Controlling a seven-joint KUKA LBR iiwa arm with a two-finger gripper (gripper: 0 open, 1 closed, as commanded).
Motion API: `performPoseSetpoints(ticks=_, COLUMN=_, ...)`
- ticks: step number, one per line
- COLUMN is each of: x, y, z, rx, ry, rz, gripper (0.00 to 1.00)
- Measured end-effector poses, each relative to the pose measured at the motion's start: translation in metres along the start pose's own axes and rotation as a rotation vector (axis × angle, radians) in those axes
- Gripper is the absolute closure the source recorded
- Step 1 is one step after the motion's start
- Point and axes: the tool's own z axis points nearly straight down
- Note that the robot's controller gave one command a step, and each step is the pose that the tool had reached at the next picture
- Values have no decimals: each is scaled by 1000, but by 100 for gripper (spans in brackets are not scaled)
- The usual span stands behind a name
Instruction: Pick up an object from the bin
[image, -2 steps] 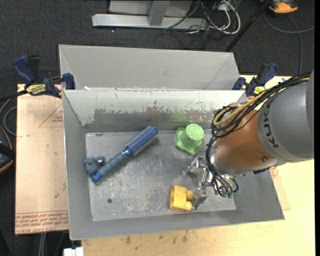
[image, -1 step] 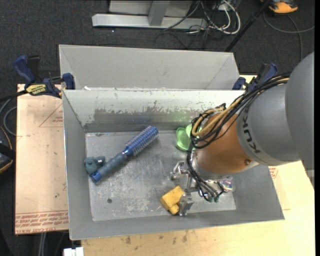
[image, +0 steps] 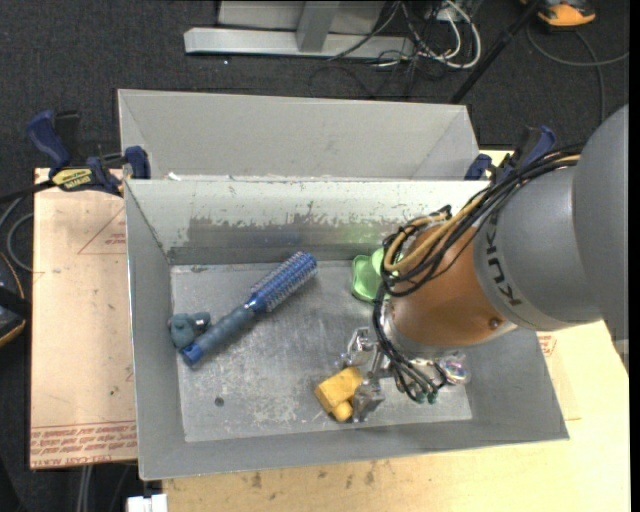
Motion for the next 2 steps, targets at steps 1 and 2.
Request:
performPoseSetpoints(ticks=1, x=-15, y=-32, z=-26, rx=-2, ry=18, rz=-91, gripper=100)
performPoseSetpoints(ticks=2, x=-16, y=-40, z=-151, rx=-1, ry=11, rz=-104, gripper=100)
